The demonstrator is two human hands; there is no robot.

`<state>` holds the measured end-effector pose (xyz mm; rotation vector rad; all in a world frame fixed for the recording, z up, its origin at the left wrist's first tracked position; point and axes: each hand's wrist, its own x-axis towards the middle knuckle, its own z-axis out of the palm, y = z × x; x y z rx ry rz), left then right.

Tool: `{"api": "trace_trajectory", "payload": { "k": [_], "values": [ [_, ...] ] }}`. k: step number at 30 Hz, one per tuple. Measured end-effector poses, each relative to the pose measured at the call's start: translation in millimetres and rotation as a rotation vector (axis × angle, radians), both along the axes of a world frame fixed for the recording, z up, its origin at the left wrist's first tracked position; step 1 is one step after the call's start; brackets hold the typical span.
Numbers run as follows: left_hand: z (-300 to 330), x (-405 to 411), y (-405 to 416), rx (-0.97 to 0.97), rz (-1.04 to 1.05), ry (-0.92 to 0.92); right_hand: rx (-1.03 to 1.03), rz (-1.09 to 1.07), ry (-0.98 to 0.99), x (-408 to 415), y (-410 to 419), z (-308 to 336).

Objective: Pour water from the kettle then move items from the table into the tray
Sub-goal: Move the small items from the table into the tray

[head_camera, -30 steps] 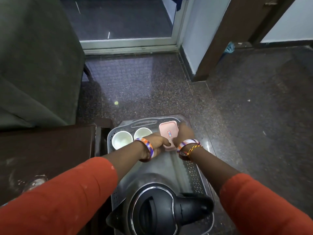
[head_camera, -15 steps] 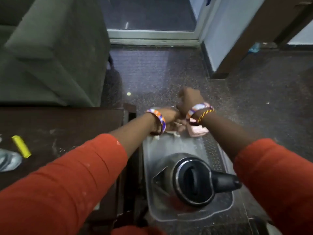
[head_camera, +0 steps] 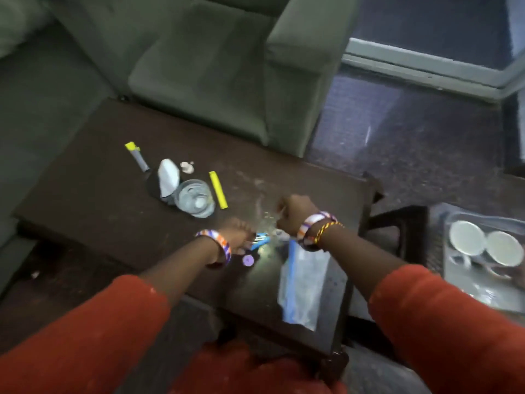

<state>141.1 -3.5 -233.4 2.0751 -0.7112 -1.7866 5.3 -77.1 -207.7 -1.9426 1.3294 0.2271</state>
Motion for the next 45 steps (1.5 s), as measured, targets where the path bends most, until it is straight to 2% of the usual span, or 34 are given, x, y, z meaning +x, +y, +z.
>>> {"api": "trace_trajectory", "payload": {
  "k": [4,7,11,14,17,19,23,25,28,31,33,36,39,41,43,45],
  "values": [
    [-19,83,26,-0.048,0.129,-0.063,0.098,-0.035,-0.011,86,13,-42],
    [-19,131,35,-0.174,0.286,-0.132,0.082,-0.192,-0.054,131,15,-66],
    [-31,190,35,-0.290,0.418,-0.372,0.001,-0.377,-0.029,159,19,-80],
    [-47,237,7,-0.335,0.347,-0.603,-0.099,-0.463,0.025,166,9,-83],
    [-68,279,-44,-0.316,0.181,-0.695,-0.211,-0.493,0.028,172,-18,-86],
    [-93,301,-72,-0.250,0.115,-0.687,-0.253,-0.427,-0.004,182,-38,-93],
    [-126,316,-93,-0.097,0.000,-0.685,-0.327,-0.083,-0.149,215,-71,-107],
    [-128,316,-92,-0.141,0.049,-0.755,-0.282,0.108,-0.181,239,-86,-113],
    [-116,307,-87,-0.224,0.164,-0.863,-0.210,0.351,-0.096,271,-96,-127],
    [-87,295,-89,-0.304,0.157,-0.830,-0.218,0.398,0.024,281,-98,-140],
    [-63,280,-95,-0.385,0.085,-0.787,-0.184,0.321,0.002,272,-101,-133],
    [-23,239,-106,-0.494,-0.073,-0.744,-0.240,0.093,-0.092,231,-99,-104],
    [9,174,-101,-0.643,-0.321,-0.706,-0.349,-0.181,-0.162,163,-80,-73],
    [13,124,-81,-0.734,-0.513,-0.667,-0.342,-0.357,-0.170,113,-60,-62],
    [1,75,-52,-0.655,-0.746,-0.574,-0.274,-0.512,-0.165,69,-36,-59],
    [-24,36,-23,-0.473,-1.038,-0.512,-0.236,-0.616,-0.128,32,-9,-64]
  ]
}}
